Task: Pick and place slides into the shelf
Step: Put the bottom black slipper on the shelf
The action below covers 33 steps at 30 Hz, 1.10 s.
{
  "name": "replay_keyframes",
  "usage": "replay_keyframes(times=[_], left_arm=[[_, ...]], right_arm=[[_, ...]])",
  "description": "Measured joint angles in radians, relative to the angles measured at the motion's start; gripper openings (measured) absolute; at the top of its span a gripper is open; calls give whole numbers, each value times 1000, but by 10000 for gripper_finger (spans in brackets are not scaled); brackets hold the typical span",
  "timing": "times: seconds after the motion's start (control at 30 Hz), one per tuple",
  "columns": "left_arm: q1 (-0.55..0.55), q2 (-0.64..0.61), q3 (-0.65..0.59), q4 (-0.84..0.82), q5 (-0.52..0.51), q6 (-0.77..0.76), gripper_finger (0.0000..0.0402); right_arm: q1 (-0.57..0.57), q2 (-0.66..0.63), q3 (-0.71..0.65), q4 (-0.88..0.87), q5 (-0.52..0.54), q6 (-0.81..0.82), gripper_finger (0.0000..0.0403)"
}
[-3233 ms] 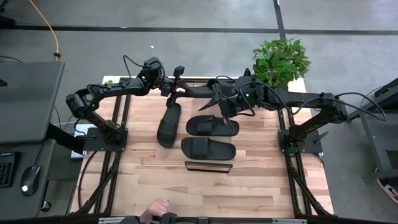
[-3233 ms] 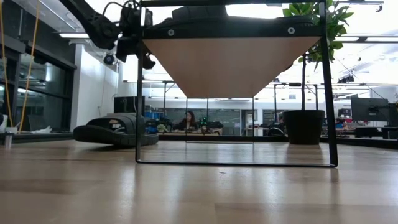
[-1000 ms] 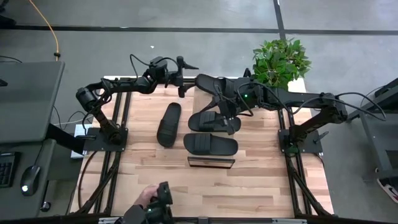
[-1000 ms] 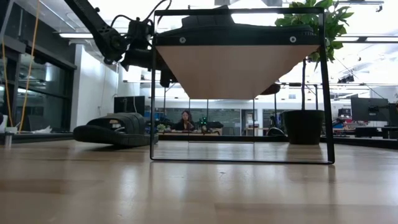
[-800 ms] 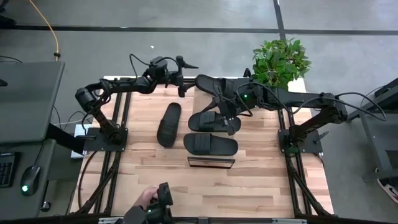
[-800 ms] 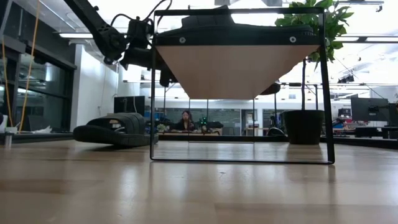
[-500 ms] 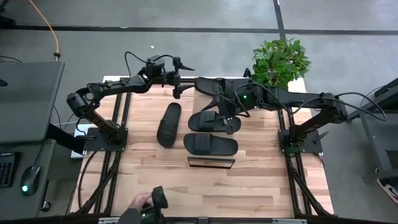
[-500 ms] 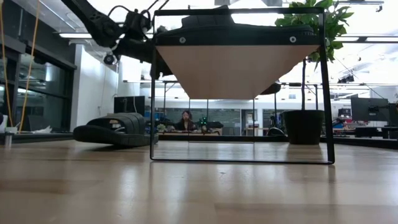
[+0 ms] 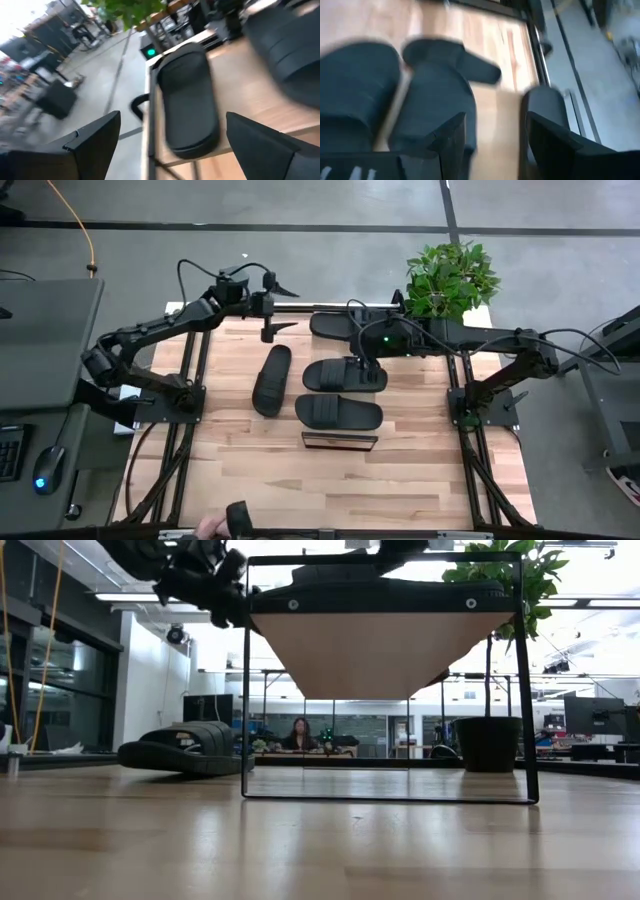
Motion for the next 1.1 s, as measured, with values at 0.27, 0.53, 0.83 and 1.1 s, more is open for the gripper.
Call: replay_keyframes(times=[0.27,0.53,0.83,1.1], left_arm=[[0,-34,0,-52,152,-194,342],[-36,-33,0,-75,328,-282,342],[-169,-33,0,-100,323,-278,342],[-239,-33,0,-103,277,-275,342]], right_arm=[[-23,9,0,-153,105,45,195],[-51,72,0,-240,233,41,195],[-86,137,0,-246,336,16,195],[-100,184,0,-237,412,10,195]])
